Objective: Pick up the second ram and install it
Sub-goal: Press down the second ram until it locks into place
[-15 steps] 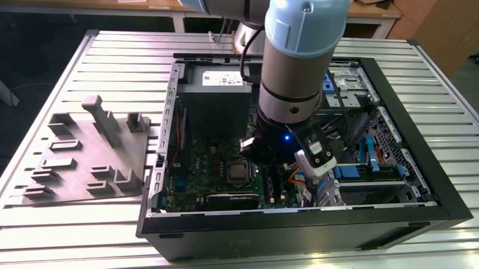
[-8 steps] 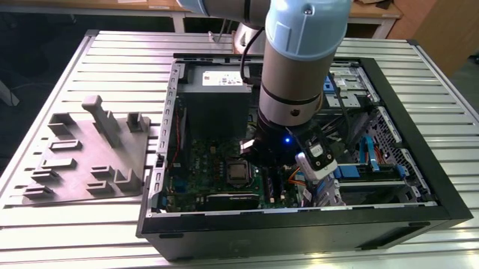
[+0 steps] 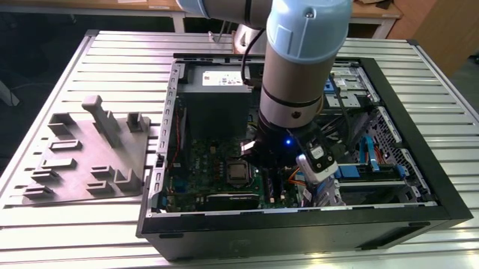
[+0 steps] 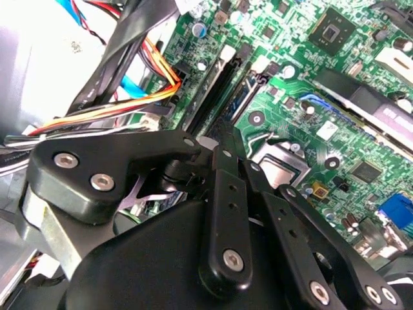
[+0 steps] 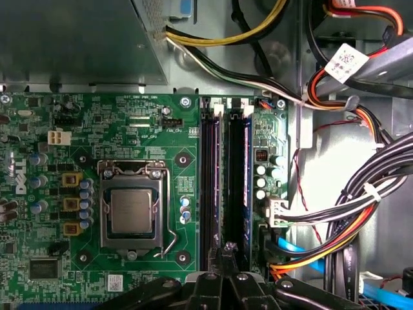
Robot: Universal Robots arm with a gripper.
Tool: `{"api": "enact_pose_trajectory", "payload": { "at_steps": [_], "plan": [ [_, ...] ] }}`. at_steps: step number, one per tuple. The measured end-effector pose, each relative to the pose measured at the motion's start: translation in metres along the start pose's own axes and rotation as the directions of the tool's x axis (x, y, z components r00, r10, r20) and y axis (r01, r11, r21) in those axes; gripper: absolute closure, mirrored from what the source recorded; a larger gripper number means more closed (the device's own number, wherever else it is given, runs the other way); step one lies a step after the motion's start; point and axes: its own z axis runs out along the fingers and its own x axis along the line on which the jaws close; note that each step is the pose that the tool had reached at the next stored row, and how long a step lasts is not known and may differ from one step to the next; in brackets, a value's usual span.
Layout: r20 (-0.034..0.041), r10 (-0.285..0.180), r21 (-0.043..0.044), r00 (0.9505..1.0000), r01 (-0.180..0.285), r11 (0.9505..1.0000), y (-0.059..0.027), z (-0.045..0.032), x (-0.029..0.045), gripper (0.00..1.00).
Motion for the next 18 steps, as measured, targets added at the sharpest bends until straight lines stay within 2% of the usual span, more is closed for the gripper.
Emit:
{"api": "enact_pose_trajectory", "payload": {
  "at_steps": [5,18],
  "plan": [
    [-0.0003,0.000,0.0008,1.0000,0.000,1.0000,-0.0005,0.0040,0.0002,0.90],
    [0.0000,0.000,-0.0016,1.0000,0.000,1.0000,-0.0004,0.0061,0.0002,0.90]
  ]
}}
